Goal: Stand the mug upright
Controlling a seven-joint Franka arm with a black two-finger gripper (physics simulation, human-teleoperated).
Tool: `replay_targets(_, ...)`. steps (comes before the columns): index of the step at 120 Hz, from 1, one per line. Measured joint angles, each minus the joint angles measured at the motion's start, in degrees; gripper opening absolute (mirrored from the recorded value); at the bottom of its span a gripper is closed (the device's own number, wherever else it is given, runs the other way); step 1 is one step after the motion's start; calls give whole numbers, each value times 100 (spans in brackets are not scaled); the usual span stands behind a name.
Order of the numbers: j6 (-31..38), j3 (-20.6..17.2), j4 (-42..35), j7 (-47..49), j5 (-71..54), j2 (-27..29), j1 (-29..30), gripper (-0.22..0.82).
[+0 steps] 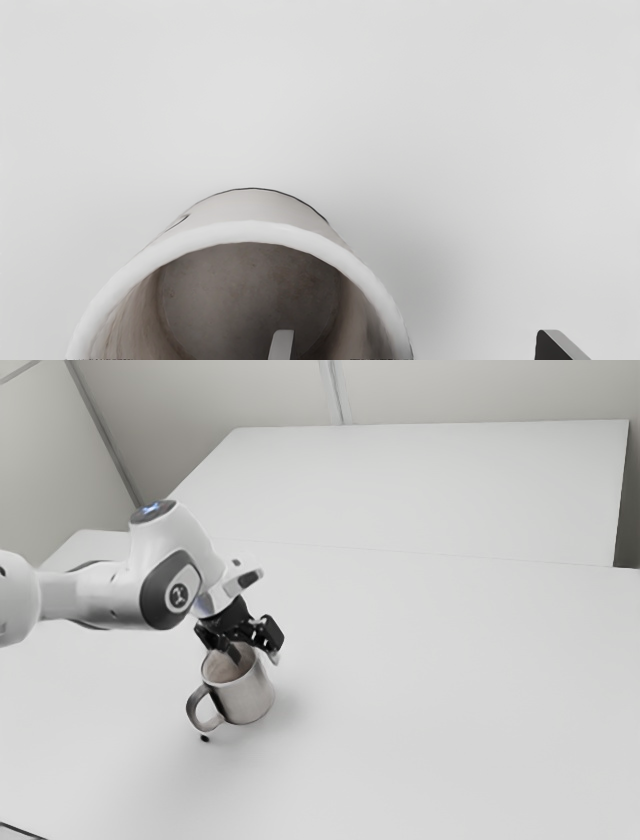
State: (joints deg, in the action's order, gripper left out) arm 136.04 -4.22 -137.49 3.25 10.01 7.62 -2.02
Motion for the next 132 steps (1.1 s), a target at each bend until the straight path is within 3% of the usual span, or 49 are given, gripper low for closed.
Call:
replay_targets(75,-2517,29,2595,-48,-61,-427,82,58)
replay_targets(132,-3784,15,3876,-57,-456,-637,49,59)
